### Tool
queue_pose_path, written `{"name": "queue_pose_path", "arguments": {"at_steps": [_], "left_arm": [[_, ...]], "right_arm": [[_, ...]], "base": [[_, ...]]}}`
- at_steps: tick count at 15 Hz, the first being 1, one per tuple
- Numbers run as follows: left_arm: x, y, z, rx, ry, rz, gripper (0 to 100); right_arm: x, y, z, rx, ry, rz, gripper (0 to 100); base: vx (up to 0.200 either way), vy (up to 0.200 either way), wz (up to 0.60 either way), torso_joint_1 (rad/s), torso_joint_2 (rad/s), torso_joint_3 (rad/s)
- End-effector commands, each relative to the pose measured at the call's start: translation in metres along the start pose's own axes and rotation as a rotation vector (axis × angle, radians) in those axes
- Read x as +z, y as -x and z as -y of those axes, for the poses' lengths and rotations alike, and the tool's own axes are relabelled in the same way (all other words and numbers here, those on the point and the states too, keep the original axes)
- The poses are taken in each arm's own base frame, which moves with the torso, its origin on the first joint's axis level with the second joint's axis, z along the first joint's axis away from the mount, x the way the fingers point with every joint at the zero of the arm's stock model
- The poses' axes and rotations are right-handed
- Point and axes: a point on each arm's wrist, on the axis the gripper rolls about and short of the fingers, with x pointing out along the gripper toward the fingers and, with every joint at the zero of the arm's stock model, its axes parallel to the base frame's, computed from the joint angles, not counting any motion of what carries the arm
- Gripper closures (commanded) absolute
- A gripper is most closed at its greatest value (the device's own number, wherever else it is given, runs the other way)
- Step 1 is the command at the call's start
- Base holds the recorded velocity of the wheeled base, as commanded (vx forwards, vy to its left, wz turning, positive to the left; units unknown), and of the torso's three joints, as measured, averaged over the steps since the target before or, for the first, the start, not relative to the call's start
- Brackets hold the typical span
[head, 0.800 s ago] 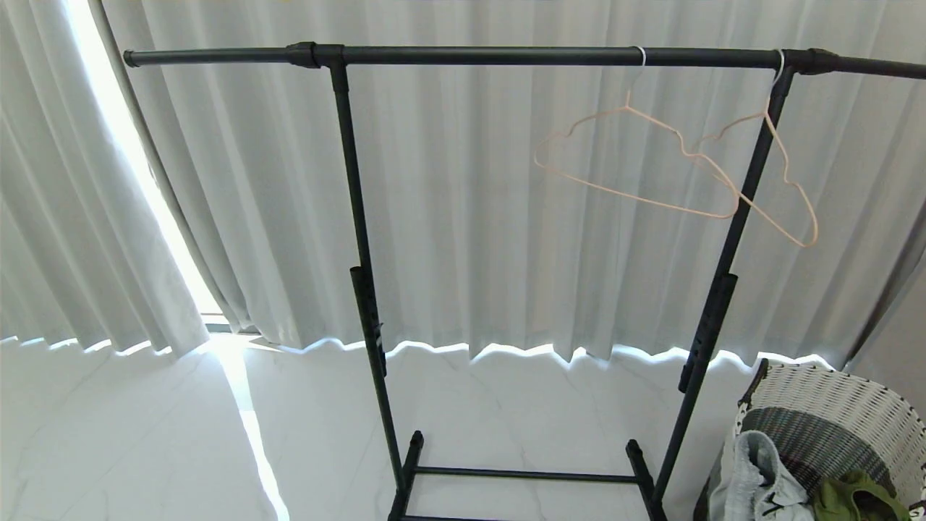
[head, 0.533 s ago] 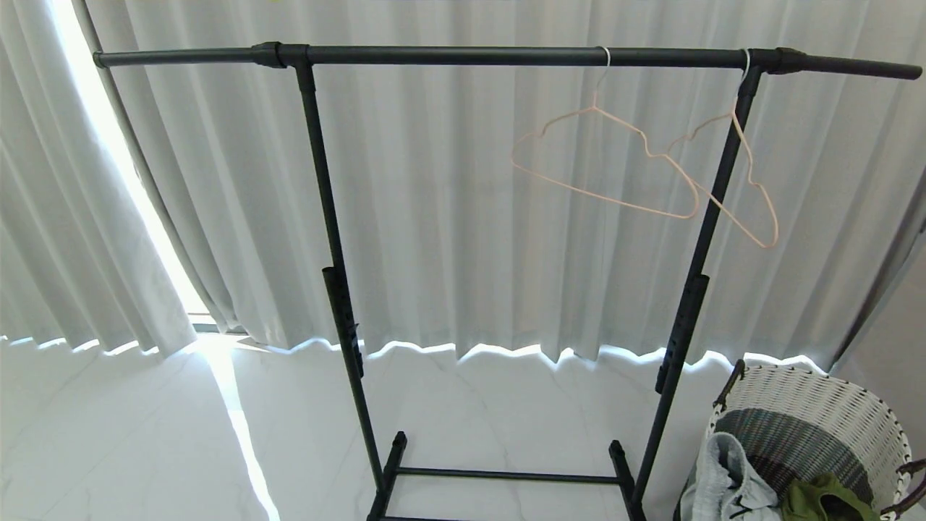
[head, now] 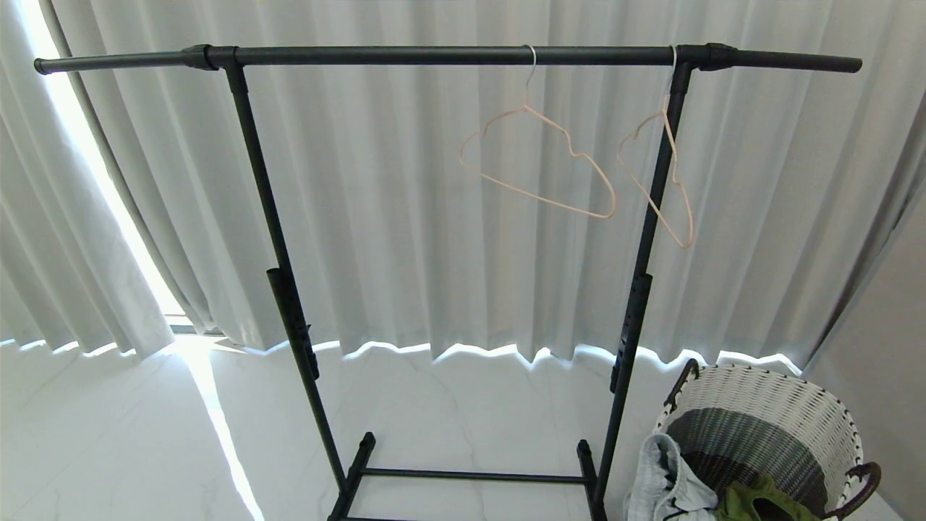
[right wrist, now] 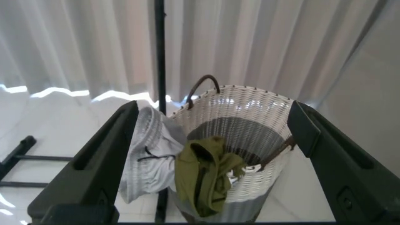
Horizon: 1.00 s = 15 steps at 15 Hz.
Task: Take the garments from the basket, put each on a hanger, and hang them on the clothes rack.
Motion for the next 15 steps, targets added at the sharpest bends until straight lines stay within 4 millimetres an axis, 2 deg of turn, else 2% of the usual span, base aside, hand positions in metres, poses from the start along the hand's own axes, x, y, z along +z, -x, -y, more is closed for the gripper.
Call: {"name": "queue_pose_path", "arguments": {"at_steps": [1,12,13,14,15], "left_arm": [[0.0,0.0,0.0,-0.001,0.0,-0.003,0],[0.0,0.0,0.0,0.0,0.022,-0.001,0],[0.0,0.0,0.0,0.002,0.023,-0.001,0],[0.0,0.0,0.0,0.002,0.023,-0.001,0],[0.0,0.0,0.0,0.002,0.023,-0.001,0]], "right_arm": [[0.0,0.0,0.0,0.001,0.0,0.0,0],[0.001,0.0,0.0,0.0,0.04,0.01,0],[0.016,0.003,0.0,0.021,0.066,0.054,0],[0.04,0.002,0.001,0.06,0.048,0.04,0],[0.062,-0.007,0.002,0.093,0.045,-0.001,0]], "base": [[0.0,0.0,0.0,0.0,0.0,0.0],[0.0,0.0,0.0,0.0,0.0,0.0],[0.0,0.0,0.0,0.0,0.0,0.0],[0.0,0.0,0.0,0.0,0.0,0.0],[0.0,0.0,0.0,0.0,0.0,0.0]]}}
